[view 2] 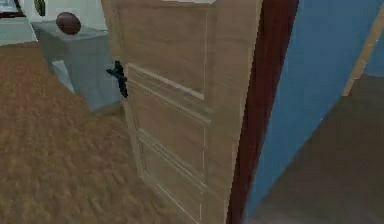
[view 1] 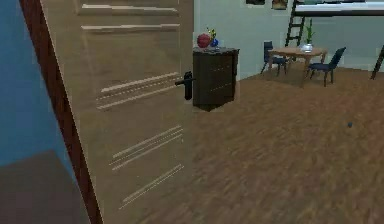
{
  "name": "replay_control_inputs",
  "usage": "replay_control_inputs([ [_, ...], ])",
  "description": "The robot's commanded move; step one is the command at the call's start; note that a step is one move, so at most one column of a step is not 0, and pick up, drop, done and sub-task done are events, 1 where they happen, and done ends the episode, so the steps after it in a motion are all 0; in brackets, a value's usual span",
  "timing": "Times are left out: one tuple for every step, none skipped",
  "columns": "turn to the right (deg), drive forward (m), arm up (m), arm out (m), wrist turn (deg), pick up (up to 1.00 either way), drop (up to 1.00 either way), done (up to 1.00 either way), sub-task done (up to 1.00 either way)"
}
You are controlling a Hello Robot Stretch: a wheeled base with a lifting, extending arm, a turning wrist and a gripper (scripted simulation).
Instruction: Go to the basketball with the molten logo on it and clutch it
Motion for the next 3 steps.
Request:
replay_control_inputs([
  [30.0,0.00,0.00,0.00,0.0,0.00,0.00,0.00,0.00],
  [0.0,1.00,0.00,0.00,0.0,0.00,0.00,0.00,0.00],
  [0.0,0.40,0.00,0.00,0.0,0.00,0.00,0.00,0.00],
])
